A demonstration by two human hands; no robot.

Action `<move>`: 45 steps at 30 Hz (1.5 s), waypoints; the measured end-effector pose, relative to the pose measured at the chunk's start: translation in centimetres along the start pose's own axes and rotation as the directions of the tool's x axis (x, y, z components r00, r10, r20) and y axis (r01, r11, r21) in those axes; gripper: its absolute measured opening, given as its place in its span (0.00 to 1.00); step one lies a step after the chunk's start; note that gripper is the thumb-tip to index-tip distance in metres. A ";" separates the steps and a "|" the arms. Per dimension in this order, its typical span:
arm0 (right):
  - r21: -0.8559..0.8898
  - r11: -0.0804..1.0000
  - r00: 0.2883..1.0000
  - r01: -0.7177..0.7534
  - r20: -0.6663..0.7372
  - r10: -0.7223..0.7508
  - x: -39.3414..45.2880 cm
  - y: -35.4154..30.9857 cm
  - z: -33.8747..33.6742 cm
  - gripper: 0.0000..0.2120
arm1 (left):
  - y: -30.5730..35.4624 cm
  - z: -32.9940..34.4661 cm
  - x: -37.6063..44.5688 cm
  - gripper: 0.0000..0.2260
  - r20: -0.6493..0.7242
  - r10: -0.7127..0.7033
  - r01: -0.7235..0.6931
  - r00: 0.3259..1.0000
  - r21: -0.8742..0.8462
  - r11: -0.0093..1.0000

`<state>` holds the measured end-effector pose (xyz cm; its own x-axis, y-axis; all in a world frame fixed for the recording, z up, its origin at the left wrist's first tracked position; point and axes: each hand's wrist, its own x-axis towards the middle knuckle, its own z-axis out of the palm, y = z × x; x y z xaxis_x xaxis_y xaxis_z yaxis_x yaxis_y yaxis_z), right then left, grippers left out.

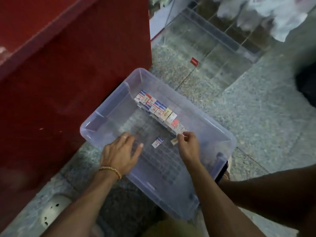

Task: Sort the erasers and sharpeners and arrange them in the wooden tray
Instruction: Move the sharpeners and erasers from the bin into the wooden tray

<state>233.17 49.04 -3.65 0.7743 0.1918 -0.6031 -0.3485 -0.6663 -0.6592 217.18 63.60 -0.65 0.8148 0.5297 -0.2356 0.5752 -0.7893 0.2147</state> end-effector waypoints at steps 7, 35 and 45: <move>0.115 0.980 0.986 -0.162 0.054 0.156 5.1 0.5 4.6 0.18 | 0.2 0.2 0.4 0.17 0.022 -0.031 0.031 0.999 0.018 0.999; 0.472 0.807 0.931 -0.355 0.098 0.353 9.1 -0.2 8.6 0.34 | 0.3 0.6 0.4 0.18 0.009 -0.102 0.102 0.995 0.010 0.995; 0.593 0.711 0.925 -0.378 0.211 0.316 8.8 -0.1 8.3 0.40 | 0.2 0.7 0.4 0.19 0.021 -0.109 0.109 0.994 0.012 0.994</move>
<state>235.59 56.78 -12.64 0.4944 0.1185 -0.8611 -0.8539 -0.1189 -0.5067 217.60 63.49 -1.33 0.7456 0.6057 -0.2778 0.6595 -0.7307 0.1766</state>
